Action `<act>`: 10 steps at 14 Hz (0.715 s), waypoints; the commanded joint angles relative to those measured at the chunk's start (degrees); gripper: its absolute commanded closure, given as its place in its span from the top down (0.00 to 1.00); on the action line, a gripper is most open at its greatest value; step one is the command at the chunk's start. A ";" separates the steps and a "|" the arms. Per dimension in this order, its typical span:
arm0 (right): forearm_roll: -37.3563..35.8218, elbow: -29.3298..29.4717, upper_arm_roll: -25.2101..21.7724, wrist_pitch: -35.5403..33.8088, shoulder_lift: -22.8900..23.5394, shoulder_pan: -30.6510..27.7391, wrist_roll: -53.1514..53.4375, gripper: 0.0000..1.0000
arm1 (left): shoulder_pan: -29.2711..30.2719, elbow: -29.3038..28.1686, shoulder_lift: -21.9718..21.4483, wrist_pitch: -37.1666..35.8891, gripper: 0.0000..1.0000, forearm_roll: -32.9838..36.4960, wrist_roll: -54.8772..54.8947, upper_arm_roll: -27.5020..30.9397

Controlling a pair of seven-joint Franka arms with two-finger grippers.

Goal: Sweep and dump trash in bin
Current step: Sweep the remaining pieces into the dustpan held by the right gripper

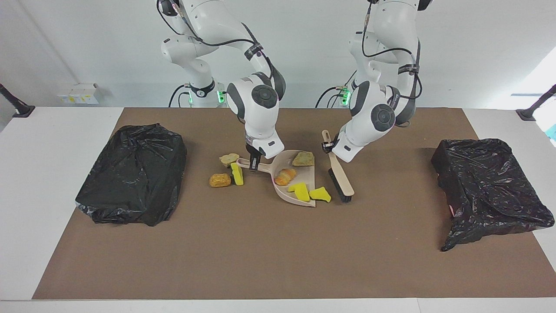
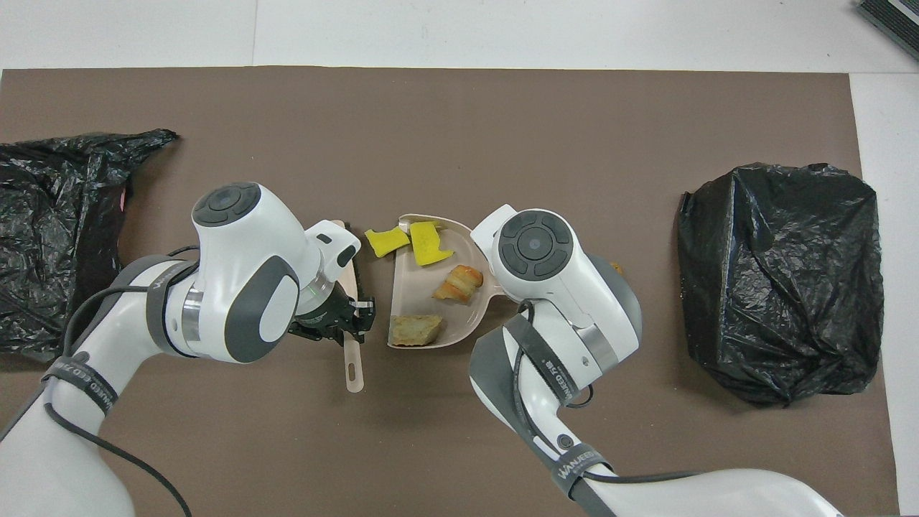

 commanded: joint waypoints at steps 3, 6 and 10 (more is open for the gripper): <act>-0.45 -0.61 0.51 -0.56 -0.88 -0.64 0.91 0.00 | -8.44 1.00 0.58 -1.04 0.00 0.72 1.79 -0.36; -0.45 -0.61 0.51 -0.48 -0.88 -0.73 0.91 0.00 | -11.63 0.83 0.14 -0.78 0.00 0.55 1.35 -0.27; -0.45 -0.61 0.51 -0.48 -0.88 -0.73 0.91 0.00 | -8.47 0.74 0.23 -1.39 0.00 1.33 0.38 0.87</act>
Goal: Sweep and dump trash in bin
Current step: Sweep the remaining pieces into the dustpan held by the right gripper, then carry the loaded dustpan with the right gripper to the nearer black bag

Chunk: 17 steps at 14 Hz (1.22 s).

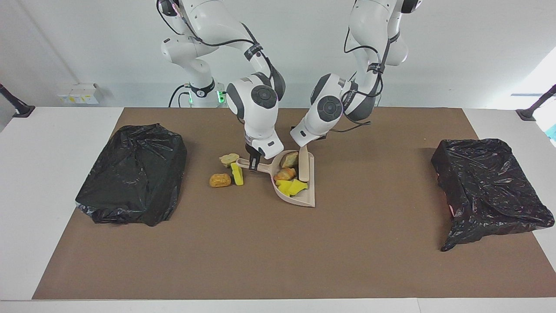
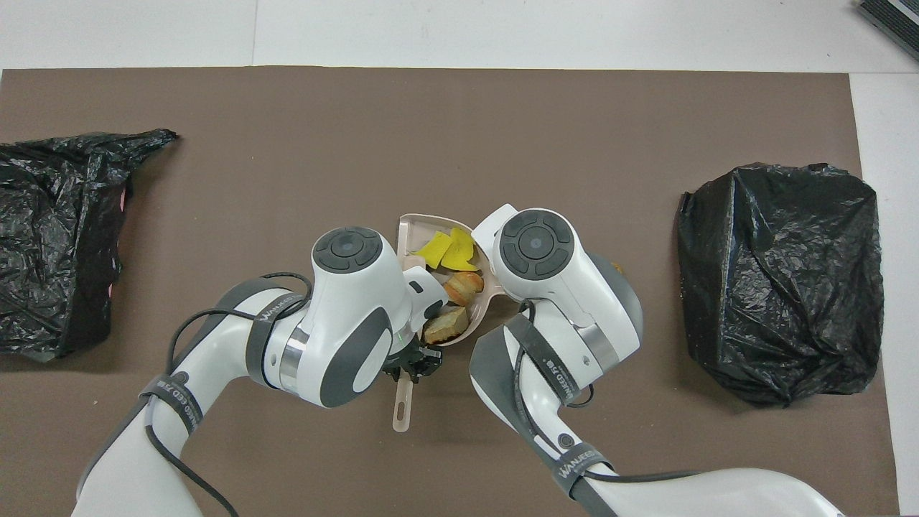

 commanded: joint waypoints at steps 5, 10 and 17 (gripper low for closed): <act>0.52 -0.58 0.42 -0.74 -3.07 -3.61 1.88 0.00 | 6.86 -0.08 -2.11 -4.84 0.00 6.21 -0.78 0.46; 0.61 -0.58 0.51 -3.19 -7.90 -8.78 0.74 0.00 | 7.14 -0.08 -2.20 -5.64 0.00 7.09 -3.39 0.46; 1.66 0.04 -0.19 -15.75 -20.82 -24.50 -13.73 0.00 | -2.16 -3.06 -4.48 -0.20 0.00 2.63 -23.35 -0.50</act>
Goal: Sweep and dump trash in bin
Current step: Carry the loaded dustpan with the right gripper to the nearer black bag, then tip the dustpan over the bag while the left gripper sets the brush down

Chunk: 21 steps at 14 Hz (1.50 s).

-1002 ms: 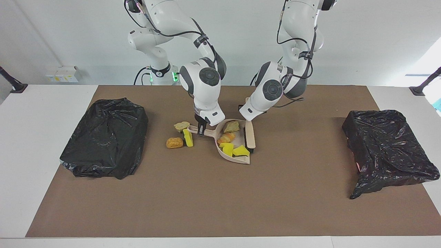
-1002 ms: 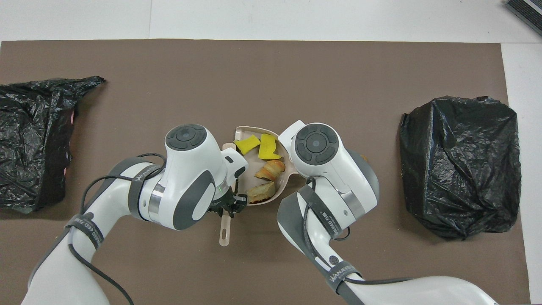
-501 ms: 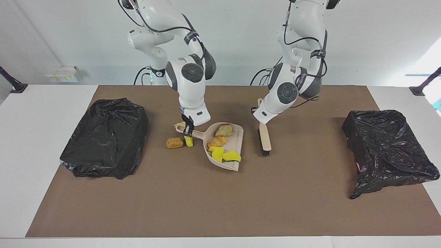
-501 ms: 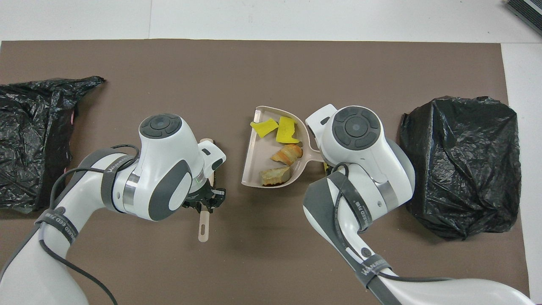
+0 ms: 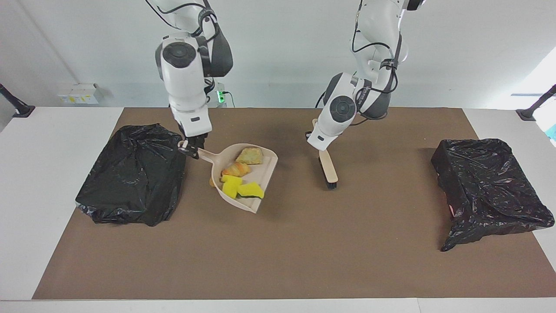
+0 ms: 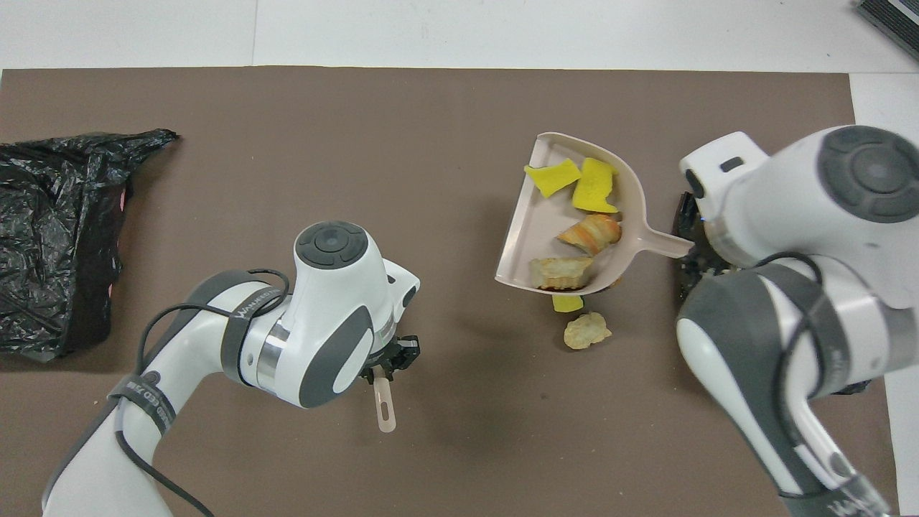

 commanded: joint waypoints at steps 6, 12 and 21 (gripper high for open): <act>0.45 -0.91 -0.82 -3.42 -5.03 -28.23 -29.58 0.00 | -8.80 -5.69 -3.24 6.98 0.00 -6.70 -2.82 0.22; -16.40 -4.33 -0.74 2.39 -4.68 -32.66 -34.44 0.00 | -14.25 -12.10 -5.08 7.50 0.00 -7.14 -2.19 0.39; -37.34 -6.54 -0.47 4.15 -4.94 -23.43 -36.81 0.00 | -14.44 -11.33 -6.92 6.37 1.00 -9.17 -2.81 1.27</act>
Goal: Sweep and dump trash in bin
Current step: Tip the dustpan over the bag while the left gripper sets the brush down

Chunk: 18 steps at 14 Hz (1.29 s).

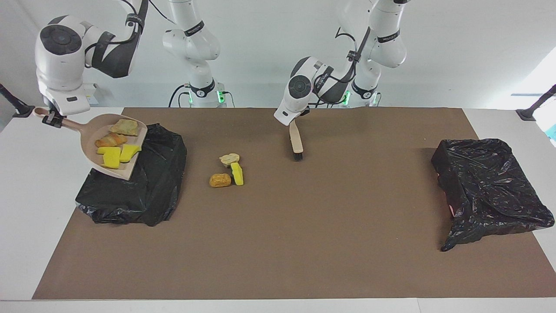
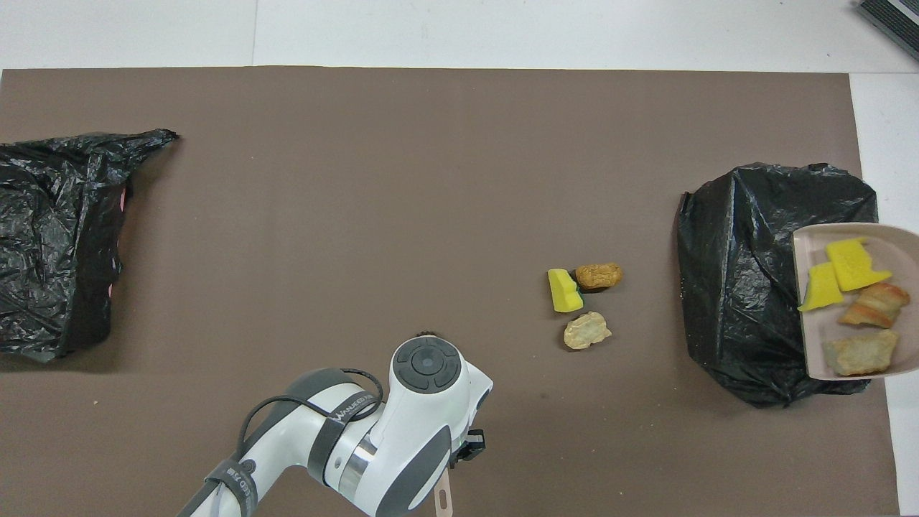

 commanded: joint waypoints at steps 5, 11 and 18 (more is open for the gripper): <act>-8.50 -1.20 0.23 -0.70 -1.14 4.10 -3.86 0.00 | 8.28 5.60 -2.68 -2.92 1.00 3.60 2.40 2.19; -16.24 -0.41 0.50 -5.18 -0.44 6.74 2.64 0.00 | 22.70 14.65 -0.92 -3.27 1.00 11.08 16.20 2.63; -15.63 5.48 1.64 -18.08 -2.36 8.41 1.59 0.00 | 36.94 24.67 -1.53 -13.10 1.00 15.49 31.92 2.72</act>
